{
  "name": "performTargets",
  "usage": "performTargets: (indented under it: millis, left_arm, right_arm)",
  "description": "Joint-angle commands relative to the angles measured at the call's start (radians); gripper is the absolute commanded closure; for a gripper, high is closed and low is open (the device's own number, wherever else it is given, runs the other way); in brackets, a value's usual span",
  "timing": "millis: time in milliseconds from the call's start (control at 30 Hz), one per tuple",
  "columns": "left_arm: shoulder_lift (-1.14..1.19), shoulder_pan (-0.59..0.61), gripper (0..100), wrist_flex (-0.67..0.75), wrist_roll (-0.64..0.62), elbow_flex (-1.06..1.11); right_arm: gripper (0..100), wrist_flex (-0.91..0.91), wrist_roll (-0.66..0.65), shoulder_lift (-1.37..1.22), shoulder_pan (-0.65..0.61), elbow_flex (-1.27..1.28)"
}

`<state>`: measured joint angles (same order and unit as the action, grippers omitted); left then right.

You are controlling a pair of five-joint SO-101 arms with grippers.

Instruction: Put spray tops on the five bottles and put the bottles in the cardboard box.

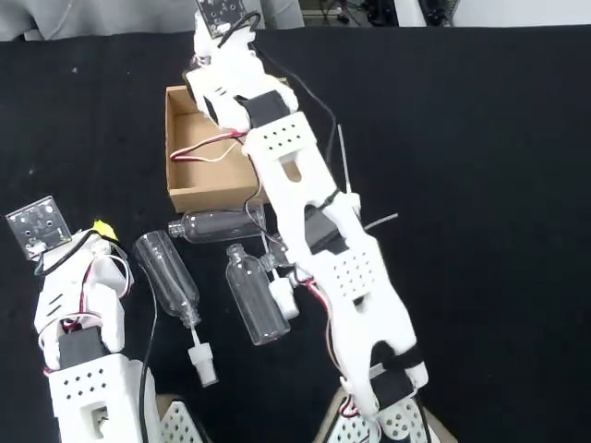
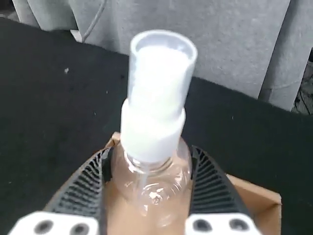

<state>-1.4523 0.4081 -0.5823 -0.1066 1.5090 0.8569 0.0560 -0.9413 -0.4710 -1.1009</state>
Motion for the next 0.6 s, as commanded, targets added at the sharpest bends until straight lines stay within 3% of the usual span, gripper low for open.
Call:
performTargets:
  millis: [0,567]
  left_arm:
    - [-0.012,0.008,92,0.002,0.009,-0.005]
    - [-0.012,0.004,92,-0.002,0.009,-0.005]
  right_arm:
    - [94.1,-0.008,0.011,-0.025,-0.018,-0.137]
    - [94.1,-0.068,0.008,-0.412,-0.051,-0.573]
